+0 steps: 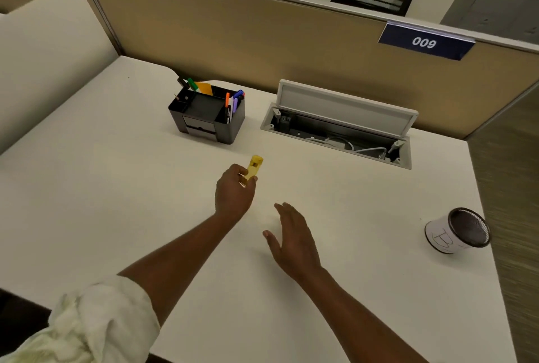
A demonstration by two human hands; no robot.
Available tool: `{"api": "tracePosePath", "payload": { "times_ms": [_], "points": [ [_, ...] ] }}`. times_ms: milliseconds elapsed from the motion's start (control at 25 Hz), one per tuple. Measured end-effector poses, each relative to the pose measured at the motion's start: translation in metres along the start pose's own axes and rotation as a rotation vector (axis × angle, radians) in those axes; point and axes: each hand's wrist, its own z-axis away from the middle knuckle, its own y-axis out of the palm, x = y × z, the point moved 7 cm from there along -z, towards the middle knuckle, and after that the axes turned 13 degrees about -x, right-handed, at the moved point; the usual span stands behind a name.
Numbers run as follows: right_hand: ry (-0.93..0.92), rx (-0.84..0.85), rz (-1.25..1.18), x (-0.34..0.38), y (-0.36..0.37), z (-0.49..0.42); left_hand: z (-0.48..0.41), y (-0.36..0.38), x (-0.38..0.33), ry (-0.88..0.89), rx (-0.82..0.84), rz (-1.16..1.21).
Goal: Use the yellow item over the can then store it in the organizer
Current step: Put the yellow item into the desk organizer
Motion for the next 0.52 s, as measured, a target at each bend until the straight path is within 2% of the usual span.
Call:
{"api": "tracePosePath", "payload": {
  "times_ms": [120, 240, 360, 520],
  "points": [
    [-0.014, 0.223, 0.152, 0.005, 0.046, -0.009, -0.055, -0.012, 0.015, 0.044, -0.049, -0.115],
    [-0.003, 0.343, 0.314, 0.010, 0.076, -0.019, -0.110, -0.028, 0.027, 0.047, -0.105, -0.190],
    [0.014, 0.418, 0.441, 0.014, 0.094, -0.025, -0.154, -0.037, 0.029, 0.081, -0.157, -0.235],
    [0.022, 0.443, 0.472, 0.014, 0.098, -0.026, -0.198, -0.041, 0.020, 0.159, -0.204, -0.308]
  ]
}}
